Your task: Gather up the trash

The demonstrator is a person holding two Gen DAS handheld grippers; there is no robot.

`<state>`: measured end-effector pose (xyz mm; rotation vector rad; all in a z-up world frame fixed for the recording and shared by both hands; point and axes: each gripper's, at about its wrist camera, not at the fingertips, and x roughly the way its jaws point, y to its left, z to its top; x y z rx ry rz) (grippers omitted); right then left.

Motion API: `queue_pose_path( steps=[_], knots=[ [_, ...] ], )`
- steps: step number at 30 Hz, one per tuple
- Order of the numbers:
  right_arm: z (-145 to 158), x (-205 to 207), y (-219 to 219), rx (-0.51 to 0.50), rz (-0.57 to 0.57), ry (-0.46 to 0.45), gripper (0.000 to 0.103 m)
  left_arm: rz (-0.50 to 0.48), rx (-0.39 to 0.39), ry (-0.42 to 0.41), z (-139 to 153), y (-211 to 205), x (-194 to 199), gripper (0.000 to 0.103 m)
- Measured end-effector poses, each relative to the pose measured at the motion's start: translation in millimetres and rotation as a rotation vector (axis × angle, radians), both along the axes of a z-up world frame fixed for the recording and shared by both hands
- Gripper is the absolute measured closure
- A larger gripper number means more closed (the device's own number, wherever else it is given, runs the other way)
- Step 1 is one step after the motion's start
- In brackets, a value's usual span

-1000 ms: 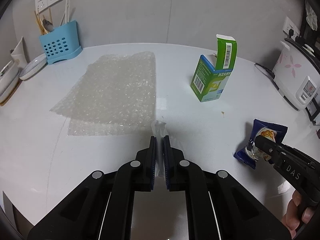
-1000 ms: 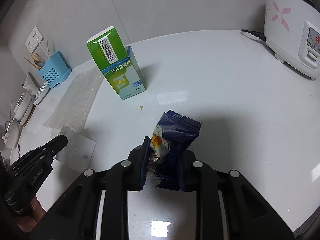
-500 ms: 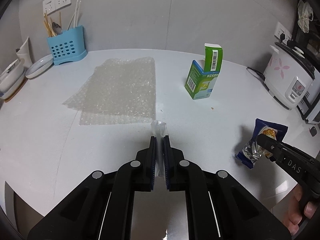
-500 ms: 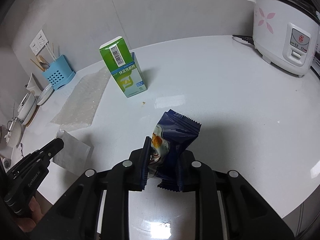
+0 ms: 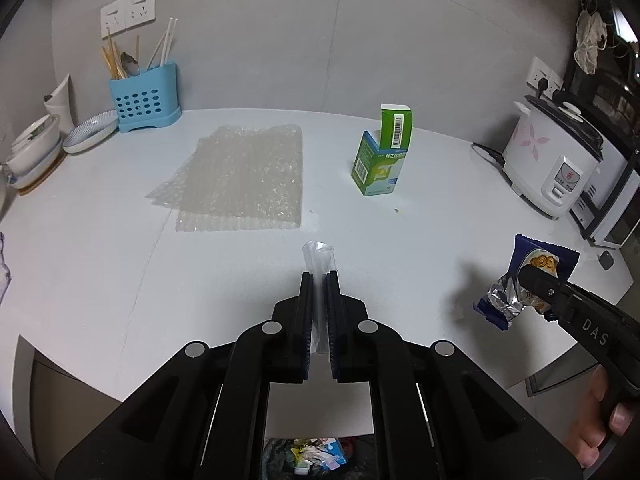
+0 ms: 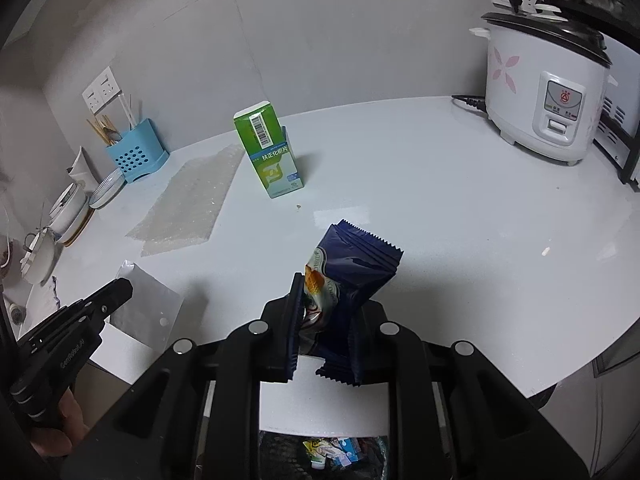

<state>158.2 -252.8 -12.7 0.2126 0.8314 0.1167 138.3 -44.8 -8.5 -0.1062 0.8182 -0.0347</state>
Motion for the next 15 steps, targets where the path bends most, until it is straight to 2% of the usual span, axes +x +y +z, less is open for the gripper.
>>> queue_pose_path(
  steps=[15],
  knots=[
    [13.5, -72.4, -0.5, -0.043, 0.012, -0.063, 0.085, -0.020, -0.048, -0.048, 17.0, -2.4, -75.7, 0.097]
  ],
)
